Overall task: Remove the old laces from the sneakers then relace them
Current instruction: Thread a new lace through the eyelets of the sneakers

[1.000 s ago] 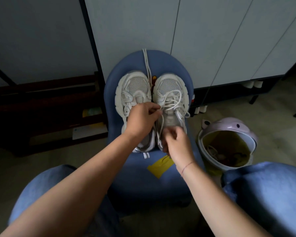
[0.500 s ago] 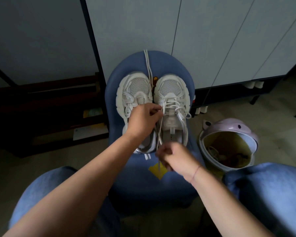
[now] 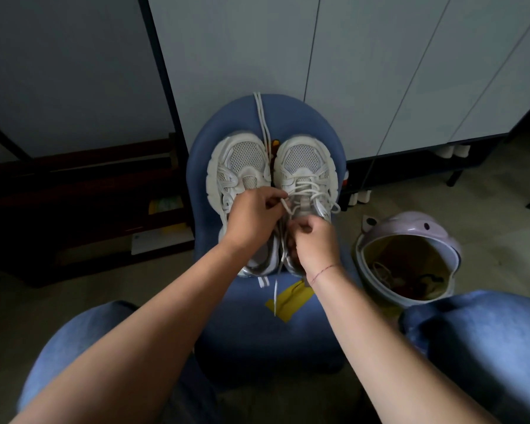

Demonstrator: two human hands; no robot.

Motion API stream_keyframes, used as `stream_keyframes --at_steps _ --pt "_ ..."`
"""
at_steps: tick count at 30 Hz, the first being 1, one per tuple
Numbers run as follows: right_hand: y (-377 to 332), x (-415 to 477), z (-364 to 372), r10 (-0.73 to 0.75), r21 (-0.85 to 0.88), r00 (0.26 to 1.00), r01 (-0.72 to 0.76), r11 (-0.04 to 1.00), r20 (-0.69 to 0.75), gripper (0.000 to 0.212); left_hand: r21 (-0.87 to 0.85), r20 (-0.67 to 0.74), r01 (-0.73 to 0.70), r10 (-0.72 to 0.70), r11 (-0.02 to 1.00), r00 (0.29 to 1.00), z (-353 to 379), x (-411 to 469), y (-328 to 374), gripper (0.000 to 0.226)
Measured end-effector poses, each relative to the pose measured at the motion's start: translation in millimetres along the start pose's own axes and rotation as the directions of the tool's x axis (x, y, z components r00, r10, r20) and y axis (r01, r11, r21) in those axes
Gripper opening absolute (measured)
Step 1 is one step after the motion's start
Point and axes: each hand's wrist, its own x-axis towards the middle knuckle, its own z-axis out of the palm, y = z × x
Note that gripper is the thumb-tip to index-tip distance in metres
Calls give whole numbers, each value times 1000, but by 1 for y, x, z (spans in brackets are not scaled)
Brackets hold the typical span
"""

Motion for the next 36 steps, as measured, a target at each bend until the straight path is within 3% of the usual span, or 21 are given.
stream_keyframes --at_steps 2,6,10,18,22,26,29,31,33,36 --pt "2 -1 -3 11 -36 1000 -11 999 7 27 1 3 -7 7 1000 1000 -1 0 0 23" --pt "11 -27 -19 67 -192 978 -29 981 198 24 -4 19 -14 14 1000 1000 -2 0 0 25" --pt "21 -59 -30 83 -294 960 -1 956 267 22 -9 14 -20 20 1000 1000 0 0 -1 26" --pt "5 -81 -35 108 -268 913 1 963 394 15 -10 5 -11 11 1000 1000 -2 -1 3 26" --pt "2 -87 -43 136 -194 899 -58 979 417 12 -1 3 -2 2 1000 1000 -2 -1 3 25" --pt "-5 -72 -56 60 -249 918 43 967 392 13 16 -2 2 -2 1000 1000 -1 -2 4 26" --pt "-15 -32 -75 -168 -231 976 196 953 139 14 10 -5 2 -2 1000 1000 0 -4 6 24" --pt "-20 0 -85 -294 -280 955 289 915 25 14 13 1 -3 3 1000 1000 -1 -6 7 24" --pt "-23 26 -89 -325 -407 943 324 854 69 19 21 10 -11 11 1000 1000 -1 -7 9 25" --pt "-27 45 -89 -178 -504 951 287 815 254 32 19 19 -13 12 1000 1000 -2 -8 11 25"
